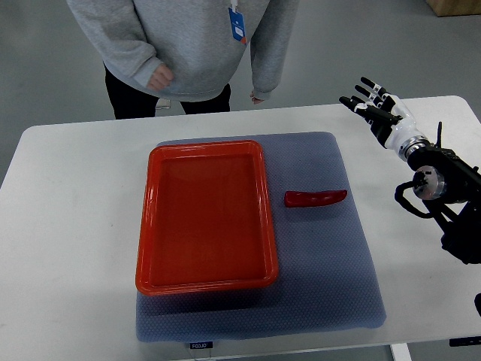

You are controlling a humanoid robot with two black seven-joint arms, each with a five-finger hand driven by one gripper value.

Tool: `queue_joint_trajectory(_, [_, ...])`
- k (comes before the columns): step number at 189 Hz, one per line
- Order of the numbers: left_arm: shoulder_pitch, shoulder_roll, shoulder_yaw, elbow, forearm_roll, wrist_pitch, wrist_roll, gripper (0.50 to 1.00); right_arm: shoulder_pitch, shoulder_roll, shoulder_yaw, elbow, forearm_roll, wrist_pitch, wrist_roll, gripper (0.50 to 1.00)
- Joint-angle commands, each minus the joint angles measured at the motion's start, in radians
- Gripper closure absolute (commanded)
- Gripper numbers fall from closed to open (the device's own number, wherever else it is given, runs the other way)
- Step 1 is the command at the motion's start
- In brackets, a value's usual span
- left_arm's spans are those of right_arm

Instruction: Place red pepper on red tray

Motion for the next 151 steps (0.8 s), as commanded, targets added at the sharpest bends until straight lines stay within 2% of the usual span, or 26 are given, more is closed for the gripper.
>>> queue_joint_trajectory(1, [0.0,0.0,0.001,0.001,0.0,0.0,0.0,0.5,0.0,0.0,0.0,0.003,-0.002,0.0,0.0,0.583])
queue_joint_trajectory(151, [0.002,0.0,0.004,0.006,0.0,0.0,0.0,0.5,0.009,-0.008,0.0,0.005,-0.002,0.003,0.0,0.583])
